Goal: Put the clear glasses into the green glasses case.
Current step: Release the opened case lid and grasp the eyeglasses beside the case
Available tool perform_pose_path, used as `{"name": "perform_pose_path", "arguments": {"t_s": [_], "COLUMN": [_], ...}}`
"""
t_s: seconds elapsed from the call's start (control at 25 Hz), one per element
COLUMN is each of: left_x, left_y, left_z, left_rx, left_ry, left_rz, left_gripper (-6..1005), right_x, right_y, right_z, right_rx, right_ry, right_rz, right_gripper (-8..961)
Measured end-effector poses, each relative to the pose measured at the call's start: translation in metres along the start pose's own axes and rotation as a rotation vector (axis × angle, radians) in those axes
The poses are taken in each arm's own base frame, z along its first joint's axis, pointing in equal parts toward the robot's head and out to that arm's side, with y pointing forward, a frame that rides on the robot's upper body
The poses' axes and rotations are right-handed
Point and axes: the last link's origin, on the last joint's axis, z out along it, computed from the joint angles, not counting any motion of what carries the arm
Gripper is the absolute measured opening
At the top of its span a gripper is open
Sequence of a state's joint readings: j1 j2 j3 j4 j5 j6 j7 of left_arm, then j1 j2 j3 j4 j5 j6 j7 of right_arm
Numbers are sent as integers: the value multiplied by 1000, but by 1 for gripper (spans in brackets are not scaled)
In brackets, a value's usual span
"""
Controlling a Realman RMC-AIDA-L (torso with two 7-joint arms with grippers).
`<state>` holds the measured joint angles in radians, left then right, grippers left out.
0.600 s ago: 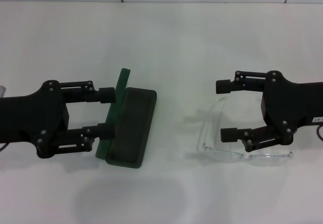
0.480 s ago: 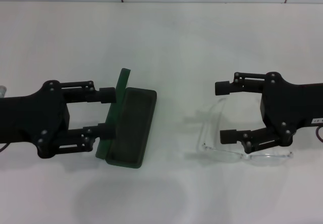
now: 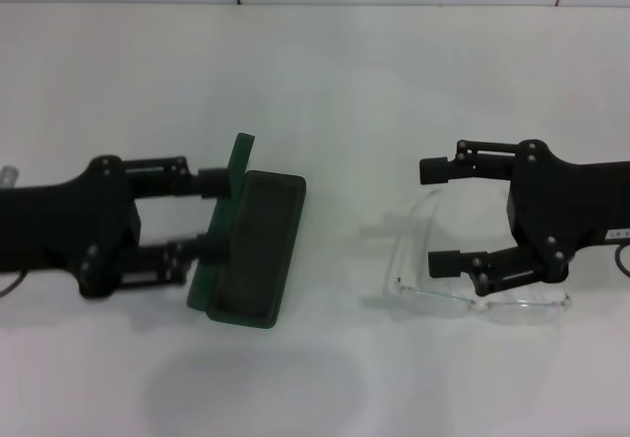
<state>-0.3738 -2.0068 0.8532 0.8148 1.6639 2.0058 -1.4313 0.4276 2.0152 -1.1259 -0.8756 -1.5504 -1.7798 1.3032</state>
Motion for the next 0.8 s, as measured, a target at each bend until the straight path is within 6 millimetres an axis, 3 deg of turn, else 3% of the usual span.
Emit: {"name": "perform_pose_path", "arguments": {"t_s": [0.16,0.36,0.6,0.8], "left_x": [21,53,57,56], "left_y": [-17,-47,-64,-68], "left_z": [2,8,12,21], "left_rx": [60,226,408,475], "left_ry": [-33,-237,-342,-410], "left_rz": [-135,-344,-471,-492], "left_gripper": [627,621,590,541], "right_x": [3,12,18,7], "right_y": [-9,-30,-50,-46], "right_z": [-4,-13,-26,-32], "right_rx": [64,203,338,295], "right_ry": [21,114,226,248], "right_rz": [3,6,-14,27], "right_gripper": [875,875,874,873]}}
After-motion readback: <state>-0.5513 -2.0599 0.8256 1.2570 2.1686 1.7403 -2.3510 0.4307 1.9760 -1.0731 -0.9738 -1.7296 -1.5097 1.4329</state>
